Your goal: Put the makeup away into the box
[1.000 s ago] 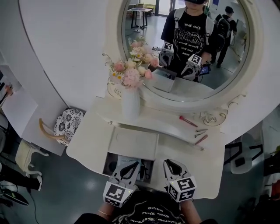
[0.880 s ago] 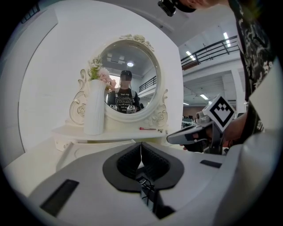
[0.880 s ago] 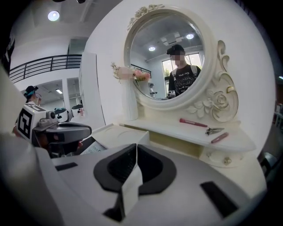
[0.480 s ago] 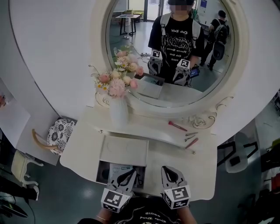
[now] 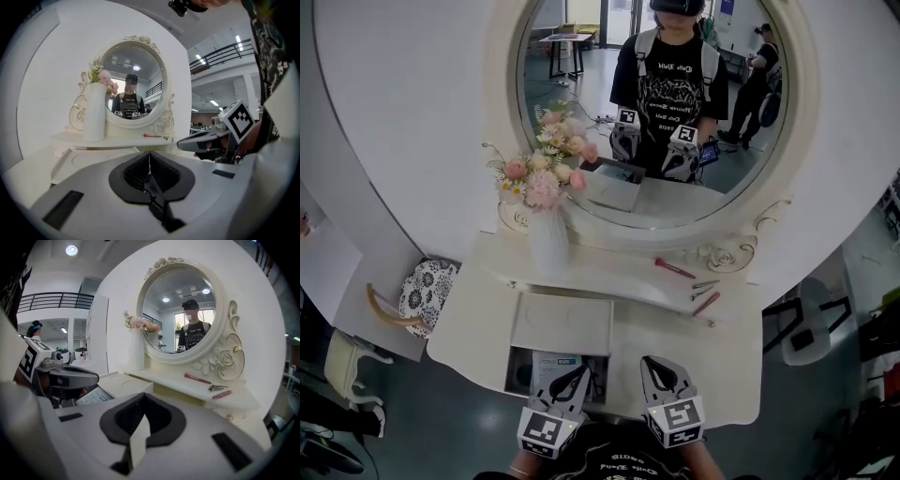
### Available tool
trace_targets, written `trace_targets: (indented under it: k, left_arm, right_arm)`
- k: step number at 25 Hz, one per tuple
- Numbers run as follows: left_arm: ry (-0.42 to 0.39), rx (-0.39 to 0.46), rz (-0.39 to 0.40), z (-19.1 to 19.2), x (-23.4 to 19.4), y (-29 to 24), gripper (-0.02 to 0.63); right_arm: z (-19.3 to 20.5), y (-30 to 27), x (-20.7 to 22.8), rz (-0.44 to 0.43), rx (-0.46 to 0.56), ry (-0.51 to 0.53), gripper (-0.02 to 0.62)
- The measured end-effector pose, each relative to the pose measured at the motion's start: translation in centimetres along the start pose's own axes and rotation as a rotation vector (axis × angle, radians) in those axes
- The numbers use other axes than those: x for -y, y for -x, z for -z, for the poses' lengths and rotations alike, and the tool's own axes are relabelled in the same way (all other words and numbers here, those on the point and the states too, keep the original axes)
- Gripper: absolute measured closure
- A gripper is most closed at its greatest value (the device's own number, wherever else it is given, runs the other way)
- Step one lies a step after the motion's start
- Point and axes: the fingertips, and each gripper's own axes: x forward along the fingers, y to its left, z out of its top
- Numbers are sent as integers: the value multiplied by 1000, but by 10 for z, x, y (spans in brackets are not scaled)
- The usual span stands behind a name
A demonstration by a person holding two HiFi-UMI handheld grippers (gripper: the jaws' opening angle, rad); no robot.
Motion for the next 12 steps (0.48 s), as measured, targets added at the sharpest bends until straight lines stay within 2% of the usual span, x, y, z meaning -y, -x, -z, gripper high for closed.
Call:
trace_targets:
  k: [12]
  left_arm:
    - [-14, 2, 16, 0, 2, -2, 591]
  right_arm:
    - [2, 1, -2, -2, 5, 0, 588]
